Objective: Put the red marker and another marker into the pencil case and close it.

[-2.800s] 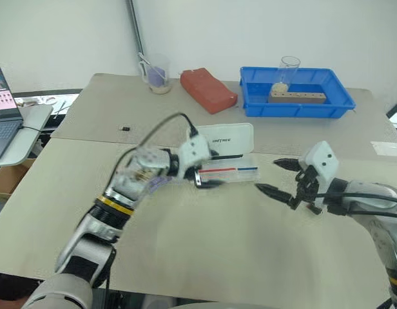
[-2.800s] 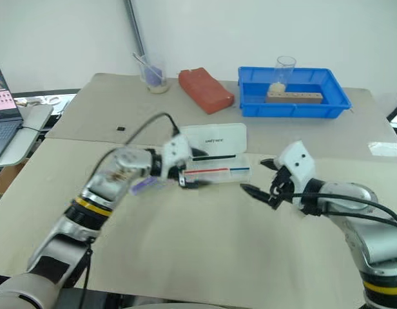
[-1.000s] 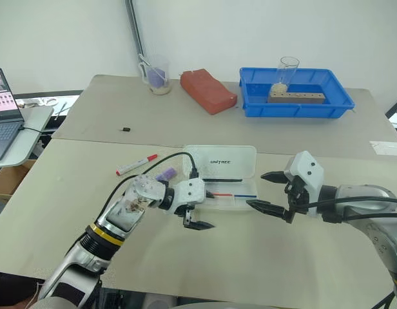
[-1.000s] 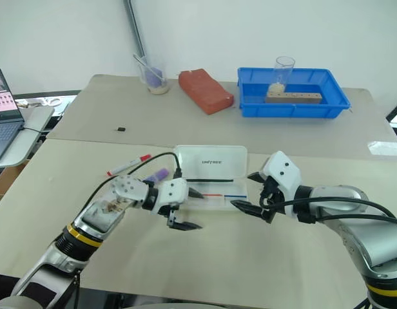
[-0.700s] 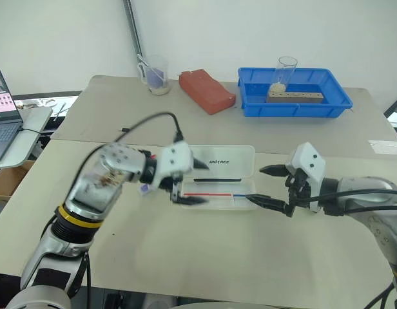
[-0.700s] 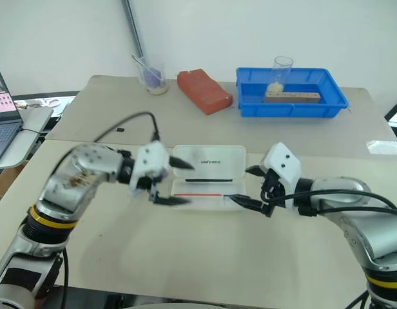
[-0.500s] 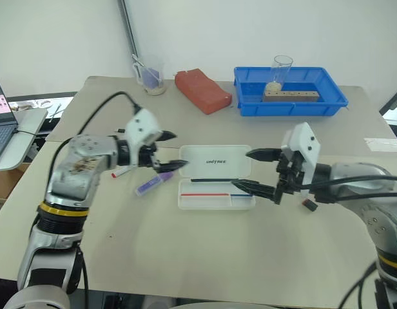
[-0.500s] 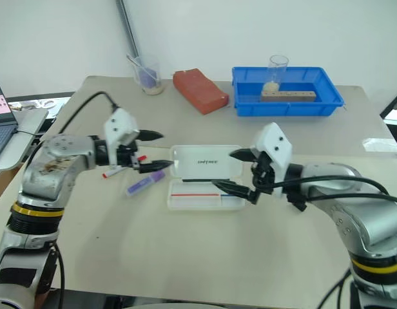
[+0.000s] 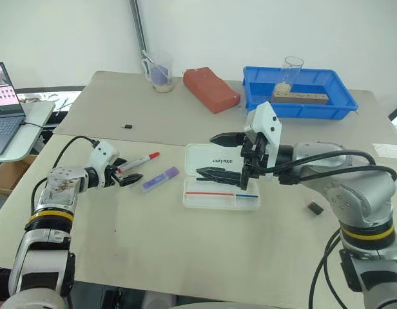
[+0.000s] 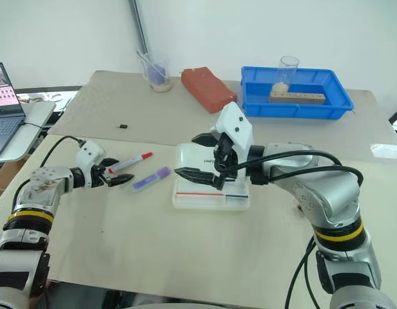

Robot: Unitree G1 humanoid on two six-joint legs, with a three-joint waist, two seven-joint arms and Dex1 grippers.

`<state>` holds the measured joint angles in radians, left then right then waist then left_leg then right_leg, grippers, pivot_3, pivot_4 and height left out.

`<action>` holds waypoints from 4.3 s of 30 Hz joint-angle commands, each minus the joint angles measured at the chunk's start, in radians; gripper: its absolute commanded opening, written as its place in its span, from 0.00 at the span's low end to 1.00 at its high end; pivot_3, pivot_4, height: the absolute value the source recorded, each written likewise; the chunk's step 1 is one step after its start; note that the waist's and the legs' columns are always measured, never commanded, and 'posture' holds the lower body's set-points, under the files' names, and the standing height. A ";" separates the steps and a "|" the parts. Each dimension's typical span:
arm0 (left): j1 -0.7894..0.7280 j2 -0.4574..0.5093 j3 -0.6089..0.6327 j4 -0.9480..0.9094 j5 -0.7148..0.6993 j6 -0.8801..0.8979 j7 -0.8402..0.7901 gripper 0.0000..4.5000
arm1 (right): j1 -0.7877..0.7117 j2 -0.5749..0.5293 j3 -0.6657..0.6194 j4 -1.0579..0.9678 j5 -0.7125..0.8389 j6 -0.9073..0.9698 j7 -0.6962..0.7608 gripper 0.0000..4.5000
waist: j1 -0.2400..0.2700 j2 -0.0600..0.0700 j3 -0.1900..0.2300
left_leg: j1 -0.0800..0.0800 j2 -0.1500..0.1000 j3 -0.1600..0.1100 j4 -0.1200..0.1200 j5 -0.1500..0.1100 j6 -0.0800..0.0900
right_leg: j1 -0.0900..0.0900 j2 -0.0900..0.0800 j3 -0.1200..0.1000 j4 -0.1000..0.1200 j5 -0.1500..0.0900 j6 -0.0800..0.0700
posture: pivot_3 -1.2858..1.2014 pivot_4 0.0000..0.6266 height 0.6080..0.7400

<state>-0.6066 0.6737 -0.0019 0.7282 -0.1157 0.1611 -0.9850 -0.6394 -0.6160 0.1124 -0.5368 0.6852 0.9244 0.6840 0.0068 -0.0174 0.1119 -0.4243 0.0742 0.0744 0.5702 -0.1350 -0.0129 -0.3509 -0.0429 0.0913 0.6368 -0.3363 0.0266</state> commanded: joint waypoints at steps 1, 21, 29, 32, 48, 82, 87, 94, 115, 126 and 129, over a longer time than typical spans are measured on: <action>-0.029 -0.007 -0.001 0.081 0.017 -0.050 -0.011 0.74 | -0.011 -0.009 -0.016 -0.017 -0.008 -0.030 0.015 1.00 | -0.001 0.000 0.000 | 0.000 0.000 0.000 0.000 0.000 0.000 | -0.001 0.000 0.000 0.003 0.000 0.000 | 0.52 0.24 1.00; -0.058 0.038 -0.020 -0.763 -0.201 0.299 -0.077 0.04 | 0.328 -0.244 -0.166 -0.109 -0.069 -0.073 0.089 1.00 | 0.004 -0.001 -0.002 | 0.001 0.000 0.000 0.001 0.000 0.000 | 0.002 0.001 -0.001 0.004 -0.001 0.000 | 0.52 0.24 1.00; -0.046 -0.099 -0.321 -0.738 -0.045 0.150 -0.118 0.04 | 0.456 -0.265 -0.206 -0.144 -0.082 -0.072 0.058 1.00 | -0.023 0.001 -0.002 | 0.003 -0.005 -0.010 0.002 0.000 0.000 | 0.008 0.005 0.004 0.004 -0.002 0.001 | 0.52 0.24 1.00; -0.054 -0.140 -0.383 -0.658 0.012 0.088 -0.119 0.04 | 0.460 -0.234 -0.199 -0.159 -0.079 -0.061 0.012 1.00 | -0.026 -0.001 -0.001 | 0.003 -0.006 -0.013 0.002 0.000 0.000 | 0.007 0.007 0.005 0.004 -0.002 0.000 | 0.52 0.24 1.00; -0.031 -0.178 -0.297 -0.722 -0.023 0.153 -0.095 0.99 | 0.443 -0.195 -0.173 -0.173 -0.061 -0.043 -0.046 1.00 | -0.023 -0.001 -0.001 | 0.001 -0.007 -0.014 0.003 0.000 0.000 | 0.007 0.006 0.005 0.004 -0.002 0.001 | 0.52 0.24 1.00; 0.208 0.025 0.102 -0.748 -0.186 0.270 0.054 0.21 | 0.134 -0.158 -0.037 -0.044 -0.011 -0.035 0.132 1.00 | -0.014 -0.002 -0.001 | 0.002 -0.005 -0.011 0.000 0.000 0.000 | 0.000 0.001 0.002 0.005 -0.002 -0.001 | 0.52 0.24 1.00; 0.171 0.043 0.060 -0.994 -0.299 0.389 -0.001 0.21 | 0.277 -0.232 -0.078 -0.056 -0.060 -0.088 0.137 1.00 | -0.010 0.000 -0.002 | 0.001 -0.007 -0.010 0.001 0.000 0.000 | 0.002 0.000 0.002 0.004 -0.001 0.000 | 0.52 0.24 1.00; 0.111 0.040 -0.248 -1.043 -0.165 0.355 -0.070 0.21 | 0.383 -0.286 -0.135 -0.061 -0.110 -0.131 0.132 1.00 | -0.023 0.000 -0.001 | 0.004 -0.007 -0.014 0.001 0.000 0.000 | 0.008 0.005 0.004 0.003 -0.002 0.001 | 0.52 0.24 1.00; 0.103 -0.060 -0.381 -0.803 0.021 0.083 -0.126 0.51 | 0.406 -0.261 -0.183 -0.161 -0.023 -0.032 0.033 1.00 | -0.018 0.000 0.000 | 0.003 -0.007 -0.015 0.002 0.000 0.000 | 0.008 0.005 0.005 0.003 -0.002 0.000 | 0.52 0.24 1.00; 0.136 -0.095 -0.268 -0.980 -0.151 0.109 -0.148 0.99 | 0.592 -0.440 -0.333 0.091 -0.154 -0.180 0.188 1.00 | -0.019 -0.001 0.001 | 0.004 -0.008 -0.014 0.003 0.000 0.001 | 0.010 0.004 0.004 0.002 -0.002 0.000 | 0.52 0.24 1.00; 0.144 -0.091 -0.234 -1.032 -0.198 0.071 -0.171 0.99 | 0.653 -0.501 -0.353 0.213 -0.223 -0.271 0.254 1.00 | -0.018 -0.001 0.001 | 0.006 -0.007 -0.014 0.003 0.000 0.001 | 0.014 0.004 0.003 0.000 -0.003 0.001 | 0.52 0.24 1.00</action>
<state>-0.4606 0.5789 -0.2753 -0.2492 -0.2756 0.2613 -1.1433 0.0062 -1.1004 -0.2018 -0.3624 0.4946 0.7176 0.8993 -0.0113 -0.0184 0.1131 -0.4162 0.0672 0.0598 0.5725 -0.1348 -0.0120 -0.3348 -0.0386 0.0943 0.6345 -0.3388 0.0270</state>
